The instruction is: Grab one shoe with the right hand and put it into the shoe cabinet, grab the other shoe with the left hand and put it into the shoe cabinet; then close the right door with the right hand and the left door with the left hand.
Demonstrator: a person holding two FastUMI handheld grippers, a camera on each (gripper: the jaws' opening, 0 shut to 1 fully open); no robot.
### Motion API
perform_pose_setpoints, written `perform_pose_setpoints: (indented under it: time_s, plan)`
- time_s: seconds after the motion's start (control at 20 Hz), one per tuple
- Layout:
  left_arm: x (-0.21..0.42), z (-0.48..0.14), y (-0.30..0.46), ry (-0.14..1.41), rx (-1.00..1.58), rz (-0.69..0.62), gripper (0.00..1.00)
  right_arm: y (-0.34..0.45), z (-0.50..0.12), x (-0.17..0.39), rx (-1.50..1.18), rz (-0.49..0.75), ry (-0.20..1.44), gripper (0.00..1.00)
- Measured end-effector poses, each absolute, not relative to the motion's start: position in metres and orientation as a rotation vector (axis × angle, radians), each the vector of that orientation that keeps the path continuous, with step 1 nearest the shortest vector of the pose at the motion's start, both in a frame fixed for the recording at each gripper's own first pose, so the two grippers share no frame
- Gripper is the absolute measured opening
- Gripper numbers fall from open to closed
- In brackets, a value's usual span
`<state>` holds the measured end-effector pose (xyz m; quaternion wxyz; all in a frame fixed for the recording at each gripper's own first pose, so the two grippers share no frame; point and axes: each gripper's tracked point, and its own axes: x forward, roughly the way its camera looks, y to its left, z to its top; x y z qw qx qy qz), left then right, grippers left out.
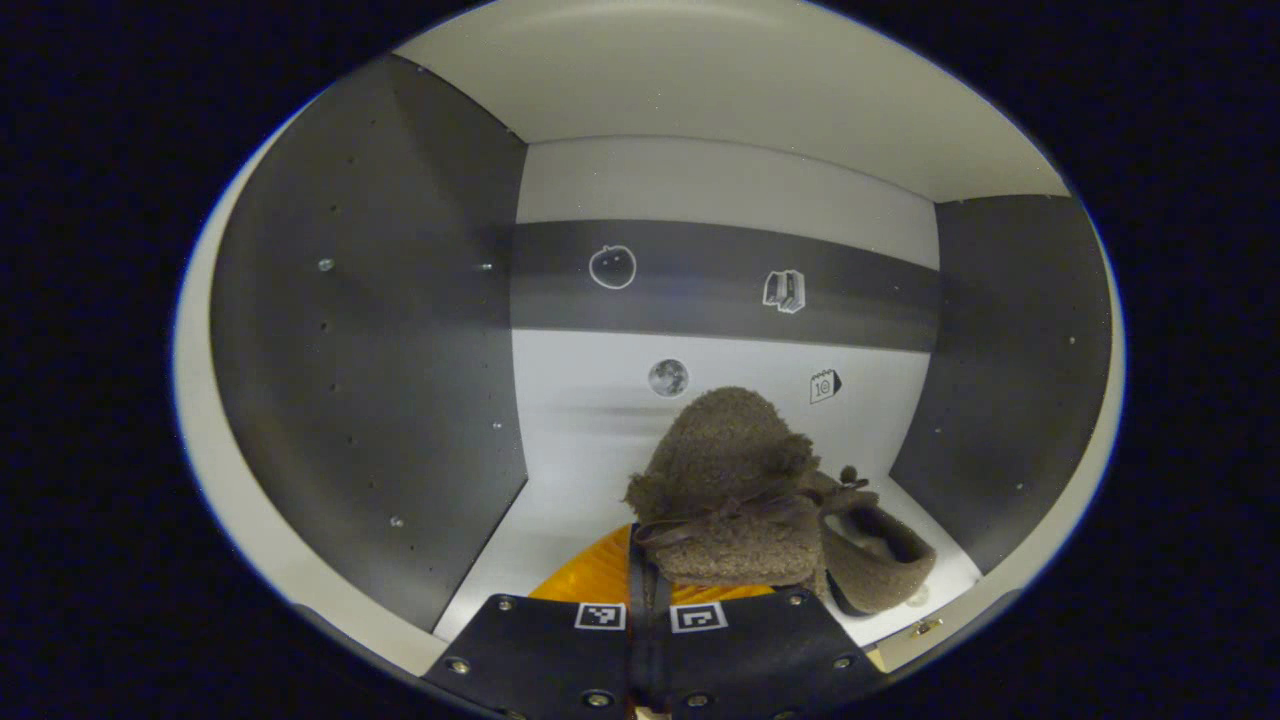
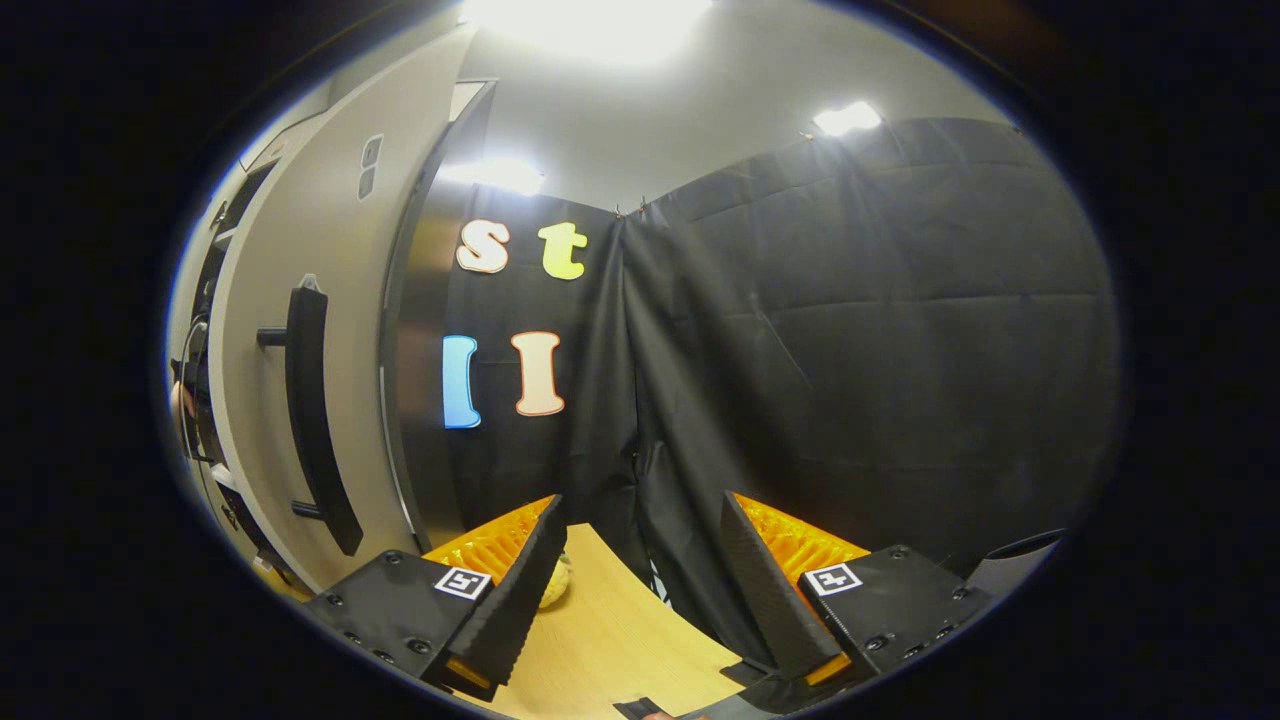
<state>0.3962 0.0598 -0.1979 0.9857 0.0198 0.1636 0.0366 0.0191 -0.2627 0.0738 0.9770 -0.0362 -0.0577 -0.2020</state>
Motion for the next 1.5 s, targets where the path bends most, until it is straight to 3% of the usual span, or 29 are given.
perform_pose_setpoints:
  time_s: [0.15, 0.2, 0.35, 0.4, 0.45, 0.5, 0.7, 0.75, 1.15, 1.25, 1.5]
  plan:
    - [0.421, -0.209, 0.065, 0.336, 0.094, 0.095, 0.01, -0.262, 0.078, 0.008, -0.059, -0.435, -0.138, 0.98]
    - [0.428, -0.215, 0.062, 0.343, 0.104, 0.091, 0.07, -0.264, 0.077, 0.005, -0.051, -0.444, -0.142, 0.98]
    - [0.442, -0.231, 0.051, 0.378, 0.094, 0.061, 0.01, -0.268, 0.072, -0.003, -0.028, -0.472, -0.149, 0.98]
    - [0.446, -0.240, 0.048, 0.397, 0.101, 0.056, 0.09, -0.270, 0.070, -0.005, -0.022, -0.481, -0.147, 0.98]
    - [0.447, -0.245, 0.048, 0.418, 0.110, 0.051, 0.07, -0.271, 0.068, -0.007, -0.016, -0.486, -0.146, 0.98]
    - [0.446, -0.250, 0.044, 0.442, 0.116, 0.032, 0.12, -0.270, 0.068, -0.007, -0.012, -0.487, -0.144, 0.98]
    - [0.435, -0.254, 0.052, 0.484, 0.161, 0.036, 0.92, -0.270, 0.070, -0.008, -0.012, -0.483, -0.144, 0.98]
    - [0.428, -0.249, 0.051, 0.477, 0.156, 0.031, 0.87, -0.268, 0.073, -0.007, -0.007, -0.477, -0.151, 0.98]
    - [0.345, -0.169, 0.043, 0.225, 0.133, -0.021, 0.87, -0.252, 0.095, 0.013, 0.000, -0.403, -0.185, 0.98]
    - [0.315, -0.159, 0.039, 0.172, 0.120, -0.037, 0.94, -0.247, 0.098, 0.019, -0.002, -0.379, -0.180, 0.98]
    - [0.235, -0.142, 0.049, 0.060, 0.047, -0.031, 0.93, -0.243, 0.090, 0.033, 0.015, -0.341, -0.131, 0.98]
